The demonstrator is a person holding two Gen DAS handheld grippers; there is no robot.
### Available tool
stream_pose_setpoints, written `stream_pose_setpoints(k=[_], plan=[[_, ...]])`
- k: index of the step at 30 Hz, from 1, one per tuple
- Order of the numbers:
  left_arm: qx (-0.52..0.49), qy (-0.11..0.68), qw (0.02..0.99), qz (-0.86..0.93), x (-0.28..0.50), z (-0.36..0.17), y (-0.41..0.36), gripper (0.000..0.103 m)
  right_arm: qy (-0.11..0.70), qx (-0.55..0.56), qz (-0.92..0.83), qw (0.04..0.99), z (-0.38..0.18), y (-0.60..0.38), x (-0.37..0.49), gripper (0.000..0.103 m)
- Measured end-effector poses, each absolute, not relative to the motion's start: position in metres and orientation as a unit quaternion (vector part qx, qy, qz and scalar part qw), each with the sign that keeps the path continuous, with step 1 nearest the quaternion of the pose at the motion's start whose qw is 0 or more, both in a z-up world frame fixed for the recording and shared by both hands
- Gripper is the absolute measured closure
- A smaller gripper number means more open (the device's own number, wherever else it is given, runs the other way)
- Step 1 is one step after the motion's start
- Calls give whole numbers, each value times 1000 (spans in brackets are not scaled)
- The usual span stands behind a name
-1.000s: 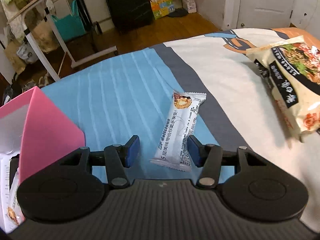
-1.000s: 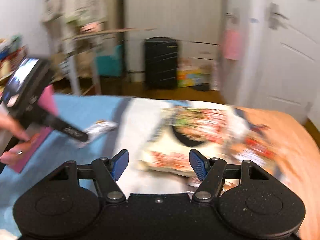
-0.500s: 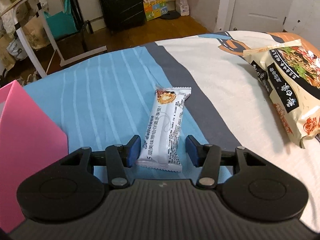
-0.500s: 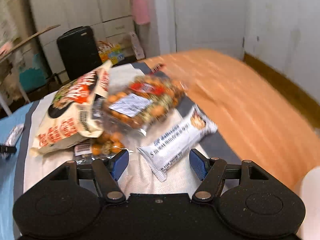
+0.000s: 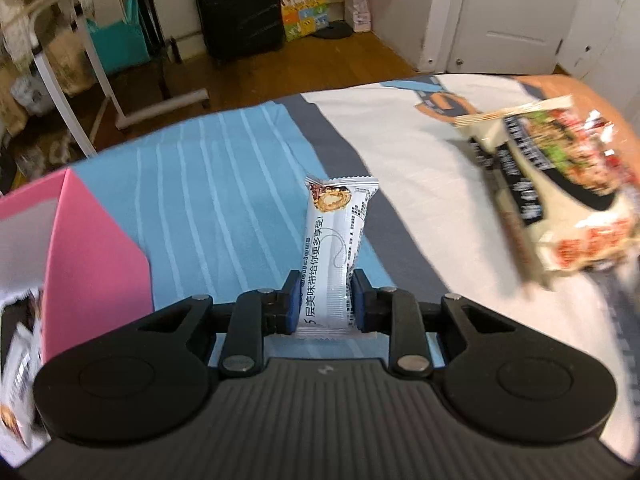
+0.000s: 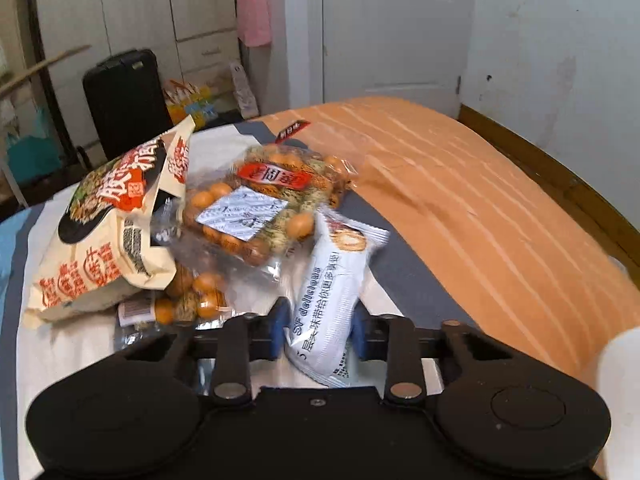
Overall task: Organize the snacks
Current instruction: 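Carry both white bars into the pink box and open both tools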
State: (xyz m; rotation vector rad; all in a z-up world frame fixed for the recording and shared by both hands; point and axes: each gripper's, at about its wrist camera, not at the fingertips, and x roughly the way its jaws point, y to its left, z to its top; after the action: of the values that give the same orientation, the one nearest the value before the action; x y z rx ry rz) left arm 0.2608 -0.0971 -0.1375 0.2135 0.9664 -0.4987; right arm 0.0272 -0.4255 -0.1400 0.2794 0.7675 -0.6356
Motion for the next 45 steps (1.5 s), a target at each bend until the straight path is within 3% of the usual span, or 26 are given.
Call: stream_pose_setpoints(k=[8,19,29,45], plan=[[102,501,825,-241,225,-106,-80,79,391,127,-250,877,-104,-388,0,70],[71,486,821,-290,167,-54,-45,79,417,157,-112,888,-76,-335,-10,70],[46,466,840,-276,130,-24,-1,79,431,121,29,894,-48,-264,3,70],[-12,424,891,-161,139,8,102,78,316,11,250,915,9,-157,76,70]])
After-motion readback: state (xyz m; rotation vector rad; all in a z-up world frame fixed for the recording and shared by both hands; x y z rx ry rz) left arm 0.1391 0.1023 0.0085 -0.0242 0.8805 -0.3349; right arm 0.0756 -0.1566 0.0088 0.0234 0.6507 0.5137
